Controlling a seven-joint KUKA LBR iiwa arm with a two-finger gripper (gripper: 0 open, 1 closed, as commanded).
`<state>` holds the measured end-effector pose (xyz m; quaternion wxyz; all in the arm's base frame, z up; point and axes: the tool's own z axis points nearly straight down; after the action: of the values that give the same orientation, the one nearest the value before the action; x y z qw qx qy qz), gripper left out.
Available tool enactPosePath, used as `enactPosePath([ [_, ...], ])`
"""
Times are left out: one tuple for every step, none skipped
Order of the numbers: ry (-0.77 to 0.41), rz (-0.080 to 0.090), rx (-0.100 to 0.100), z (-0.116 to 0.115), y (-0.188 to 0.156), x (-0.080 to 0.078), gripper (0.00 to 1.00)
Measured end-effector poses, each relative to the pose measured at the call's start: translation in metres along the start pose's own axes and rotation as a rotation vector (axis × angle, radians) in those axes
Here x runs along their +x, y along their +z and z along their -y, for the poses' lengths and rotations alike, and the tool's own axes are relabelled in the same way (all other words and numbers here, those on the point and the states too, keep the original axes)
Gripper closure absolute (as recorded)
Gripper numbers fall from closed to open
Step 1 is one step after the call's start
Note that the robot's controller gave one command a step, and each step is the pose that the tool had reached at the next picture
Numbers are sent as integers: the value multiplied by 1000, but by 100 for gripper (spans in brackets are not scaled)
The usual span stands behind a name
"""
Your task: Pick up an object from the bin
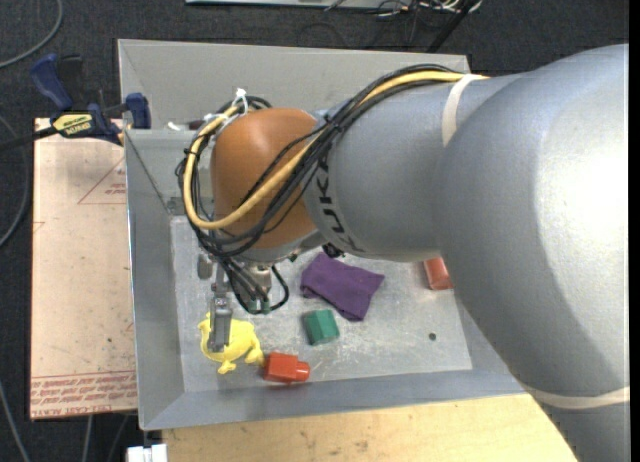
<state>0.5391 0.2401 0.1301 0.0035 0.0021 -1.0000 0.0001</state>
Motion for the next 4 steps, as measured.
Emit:
enactPosePath([
  [4, 7, -2, 1, -5, -2, 0],
  [97, 4, -2, 26, 42, 9, 0],
  [59, 3, -1, 24, 25, 19, 0],
  [48, 8, -3, 24, -3, 19, 0],
])
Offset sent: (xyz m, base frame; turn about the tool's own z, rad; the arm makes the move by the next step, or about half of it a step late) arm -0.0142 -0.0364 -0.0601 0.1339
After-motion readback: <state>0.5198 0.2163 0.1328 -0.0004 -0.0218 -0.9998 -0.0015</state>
